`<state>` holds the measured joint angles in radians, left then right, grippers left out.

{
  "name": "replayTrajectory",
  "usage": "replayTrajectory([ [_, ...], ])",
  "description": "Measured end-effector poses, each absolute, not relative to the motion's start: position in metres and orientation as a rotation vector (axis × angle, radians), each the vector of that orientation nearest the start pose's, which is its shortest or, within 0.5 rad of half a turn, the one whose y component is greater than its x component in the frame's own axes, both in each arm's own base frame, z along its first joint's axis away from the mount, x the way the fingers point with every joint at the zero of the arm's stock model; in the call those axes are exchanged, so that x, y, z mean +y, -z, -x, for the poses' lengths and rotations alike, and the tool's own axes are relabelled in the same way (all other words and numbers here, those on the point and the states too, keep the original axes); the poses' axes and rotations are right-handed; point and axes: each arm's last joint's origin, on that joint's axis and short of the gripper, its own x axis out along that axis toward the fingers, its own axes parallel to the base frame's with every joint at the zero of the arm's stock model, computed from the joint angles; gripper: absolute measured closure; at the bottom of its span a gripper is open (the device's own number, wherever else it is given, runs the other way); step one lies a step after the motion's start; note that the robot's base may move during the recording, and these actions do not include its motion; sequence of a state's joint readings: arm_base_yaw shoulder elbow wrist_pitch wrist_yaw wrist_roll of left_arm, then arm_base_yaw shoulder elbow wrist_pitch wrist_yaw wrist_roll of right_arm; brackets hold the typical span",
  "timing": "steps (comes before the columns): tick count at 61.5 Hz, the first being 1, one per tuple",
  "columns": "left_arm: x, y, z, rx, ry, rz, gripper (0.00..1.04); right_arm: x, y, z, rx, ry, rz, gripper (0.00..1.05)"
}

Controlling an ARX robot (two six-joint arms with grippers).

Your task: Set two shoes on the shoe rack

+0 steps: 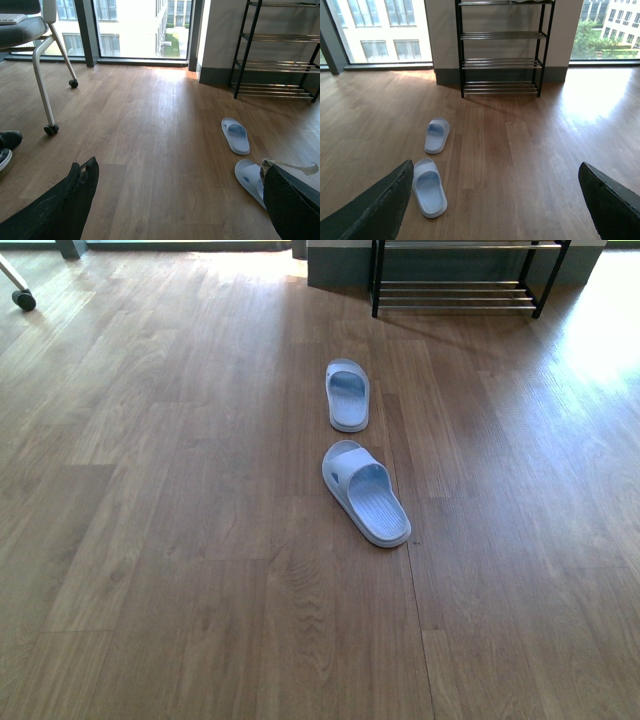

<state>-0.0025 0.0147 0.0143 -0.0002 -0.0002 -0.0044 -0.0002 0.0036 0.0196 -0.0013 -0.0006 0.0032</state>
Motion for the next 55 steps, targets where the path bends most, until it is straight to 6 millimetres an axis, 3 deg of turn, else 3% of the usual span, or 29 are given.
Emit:
replayTrajectory([
  [55,-0.0003,-0.1672,-0.0978,0.001,0.003,0.004,0.09,-0.0001,-0.1698,-0.0967,-0.015,0.003,-0.003,0.09],
])
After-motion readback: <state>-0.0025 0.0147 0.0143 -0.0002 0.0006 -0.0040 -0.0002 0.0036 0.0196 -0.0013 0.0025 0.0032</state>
